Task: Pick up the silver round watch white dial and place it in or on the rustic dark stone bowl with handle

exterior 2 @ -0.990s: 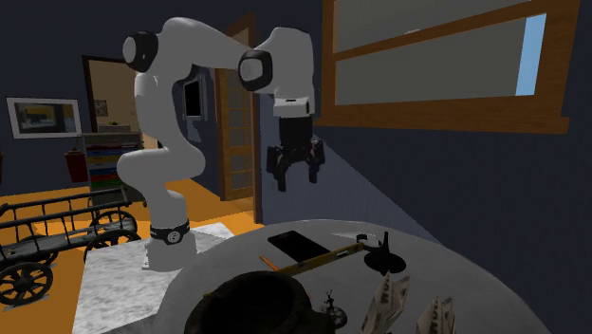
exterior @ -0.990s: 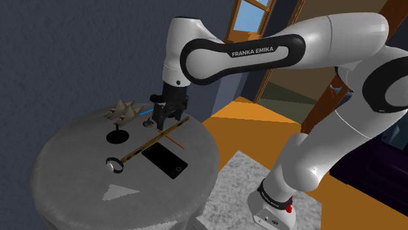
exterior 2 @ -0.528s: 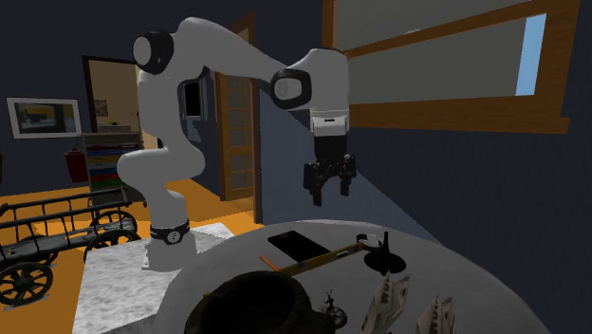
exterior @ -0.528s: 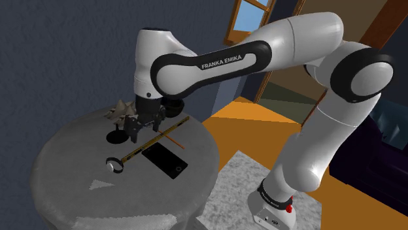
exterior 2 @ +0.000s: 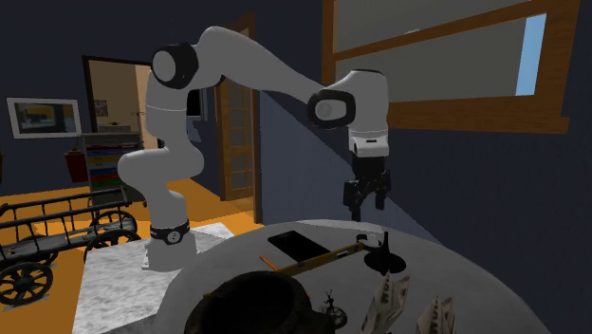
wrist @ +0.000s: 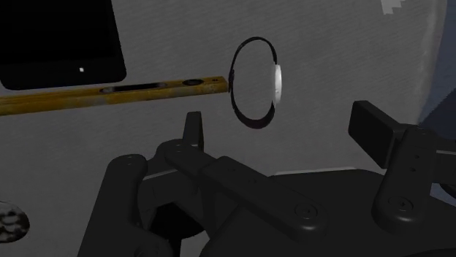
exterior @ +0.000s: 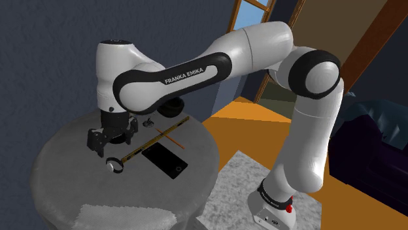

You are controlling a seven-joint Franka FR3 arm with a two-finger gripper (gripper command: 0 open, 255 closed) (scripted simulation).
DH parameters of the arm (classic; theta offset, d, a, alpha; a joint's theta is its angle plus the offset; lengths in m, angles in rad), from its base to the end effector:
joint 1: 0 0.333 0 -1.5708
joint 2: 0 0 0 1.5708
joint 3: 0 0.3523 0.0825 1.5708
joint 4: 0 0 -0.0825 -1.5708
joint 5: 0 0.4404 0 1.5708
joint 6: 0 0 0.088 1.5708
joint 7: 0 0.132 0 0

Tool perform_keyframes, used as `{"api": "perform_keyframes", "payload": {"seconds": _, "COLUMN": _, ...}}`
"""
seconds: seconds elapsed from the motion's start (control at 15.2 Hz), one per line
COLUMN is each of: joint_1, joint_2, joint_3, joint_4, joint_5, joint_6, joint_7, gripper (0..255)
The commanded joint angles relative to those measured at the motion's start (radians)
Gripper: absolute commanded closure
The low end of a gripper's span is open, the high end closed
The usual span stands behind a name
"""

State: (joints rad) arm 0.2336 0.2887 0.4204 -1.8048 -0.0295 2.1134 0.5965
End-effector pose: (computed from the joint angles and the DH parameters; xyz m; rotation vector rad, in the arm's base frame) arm 0.5603 0.4058 0.3846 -3.0405 -0.0822 0.0247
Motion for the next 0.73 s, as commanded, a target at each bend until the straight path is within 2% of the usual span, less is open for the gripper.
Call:
{"api": "perform_keyframes", "payload": {"seconds": 0.0, "joint_1": 0.022, "joint_2": 0.063, "joint_3": -0.002, "joint_4": 0.058, "joint_5": -0.024, "joint_6": 0.003, "joint_7": 0.026, "gripper": 0}}
{"api": "perform_keyframes", "payload": {"seconds": 0.46, "joint_1": 0.035, "joint_2": 0.112, "joint_3": -0.012, "joint_4": 0.021, "joint_5": -0.046, "joint_6": 0.087, "joint_7": 0.040, "gripper": 0}}
{"api": "perform_keyframes", "payload": {"seconds": 0.66, "joint_1": 0.035, "joint_2": 0.112, "joint_3": -0.012, "joint_4": 0.021, "joint_5": -0.046, "joint_6": 0.087, "joint_7": 0.040, "gripper": 0}}
